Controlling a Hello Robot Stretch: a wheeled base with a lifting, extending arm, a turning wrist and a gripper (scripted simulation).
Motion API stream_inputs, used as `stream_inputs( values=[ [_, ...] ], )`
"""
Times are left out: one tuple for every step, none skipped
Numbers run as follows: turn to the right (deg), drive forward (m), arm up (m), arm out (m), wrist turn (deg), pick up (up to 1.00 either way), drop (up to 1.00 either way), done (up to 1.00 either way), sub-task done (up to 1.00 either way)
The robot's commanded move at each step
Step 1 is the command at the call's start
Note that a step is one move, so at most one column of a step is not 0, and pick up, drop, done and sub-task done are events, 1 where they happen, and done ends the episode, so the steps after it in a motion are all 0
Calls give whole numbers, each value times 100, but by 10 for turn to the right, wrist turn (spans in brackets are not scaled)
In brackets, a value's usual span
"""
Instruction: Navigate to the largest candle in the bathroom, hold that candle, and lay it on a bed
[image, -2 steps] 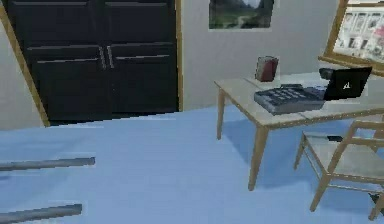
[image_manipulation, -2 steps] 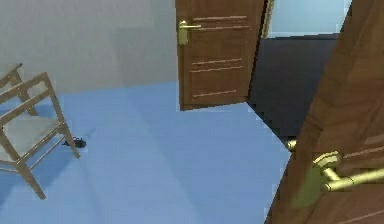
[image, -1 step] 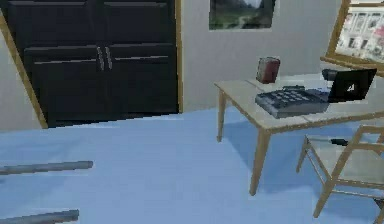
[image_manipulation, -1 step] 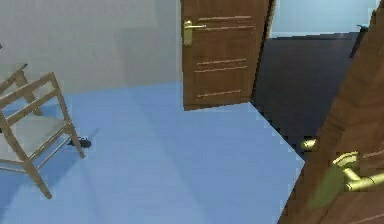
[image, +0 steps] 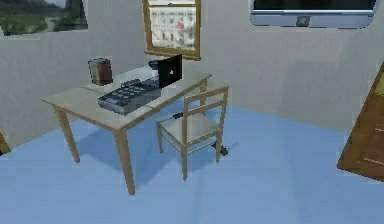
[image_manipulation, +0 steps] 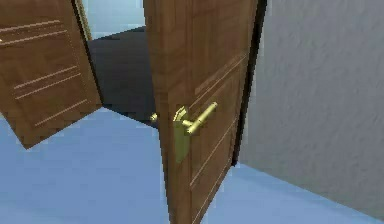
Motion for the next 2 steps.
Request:
stream_inputs(
  values=[
    [210, 0, 0, 0, 0, 0, 0, 0, 0],
    [0, 80, 0, 0, 0, 0, 0, 0, 0]
  ],
)
